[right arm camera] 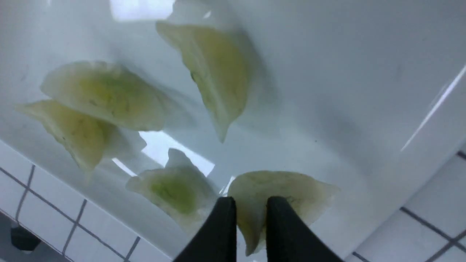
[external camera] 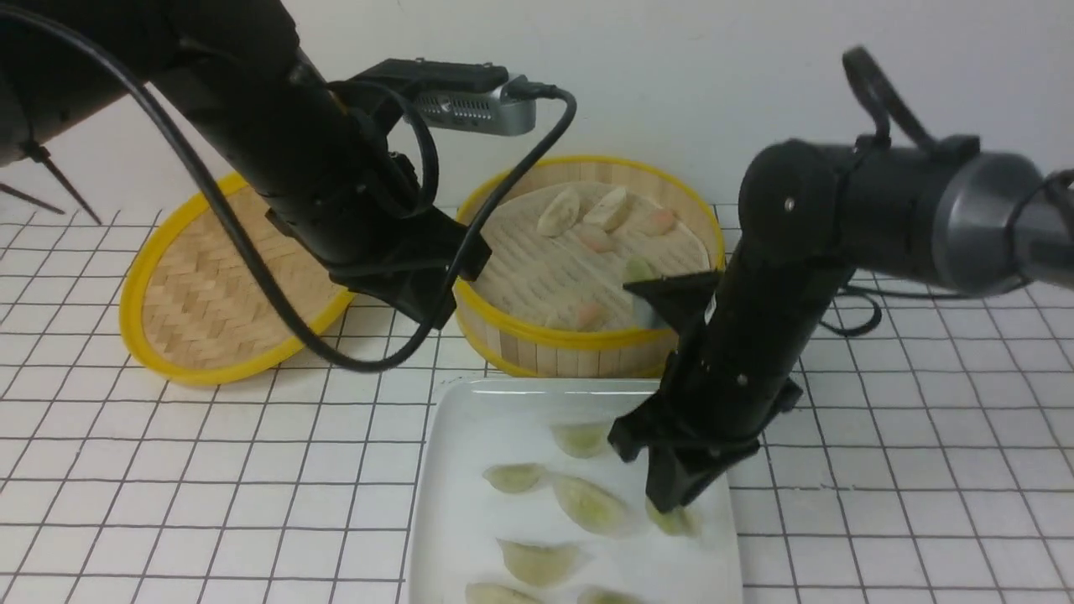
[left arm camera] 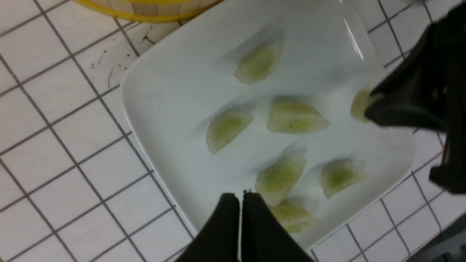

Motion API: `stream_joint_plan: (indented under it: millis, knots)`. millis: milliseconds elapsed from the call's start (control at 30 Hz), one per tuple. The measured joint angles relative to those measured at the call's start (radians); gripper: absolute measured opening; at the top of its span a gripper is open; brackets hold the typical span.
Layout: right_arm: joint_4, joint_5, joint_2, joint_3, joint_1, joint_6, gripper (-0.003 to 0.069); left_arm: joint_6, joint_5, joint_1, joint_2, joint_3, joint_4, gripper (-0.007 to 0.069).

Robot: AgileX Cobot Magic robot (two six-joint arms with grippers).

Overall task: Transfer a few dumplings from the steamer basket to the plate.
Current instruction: Use the right arm to put the dumpling into the plate, then use the left arm to grab a dumpling from the steamer

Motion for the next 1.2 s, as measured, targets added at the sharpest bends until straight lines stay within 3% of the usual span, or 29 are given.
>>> stream_joint_plan:
  millis: [67, 233, 367, 467, 633, 700, 933, 1200]
  knots:
    - [0.012, -0.001, 0.0, 0.007, 0.003, -0.004, 0.0155, 0.0, 0.002, 0.0, 0.055, -0.057, 0.0, -0.0006]
    - [0.029, 0.004, 0.0, 0.007, 0.005, -0.024, 0.0386, 0.014, 0.009, 0.0, 0.267, -0.332, -0.003, -0.0006]
    - [0.005, 0.014, -0.019, 0.007, 0.005, -0.036, 0.0466, 0.064, 0.008, -0.009, 0.407, -0.5, -0.002, -0.0002]
    - [-0.048, 0.016, -0.076, 0.007, 0.005, -0.031, 0.045, 0.105, 0.008, -0.024, 0.487, -0.593, -0.002, 0.0017]
    - [-0.146, 0.028, -0.275, 0.007, -0.03, 0.005, 0.0328, 0.146, 0.008, -0.071, 0.625, -0.705, -0.002, 0.012]
    - [-0.17, 0.037, -0.394, 0.007, -0.085, 0.03, 0.0256, 0.175, -0.002, -0.095, 0.685, -0.715, 0.003, 0.0197]
    - [-0.182, 0.058, -0.586, 0.007, -0.216, 0.039, 0.0178, 0.19, -0.106, -0.127, 0.744, -0.715, 0.084, 0.0406]
    - [-0.178, 0.064, -0.64, 0.007, -0.259, 0.039, 0.0172, 0.192, -0.133, -0.127, 0.763, -0.716, 0.162, 0.0437]
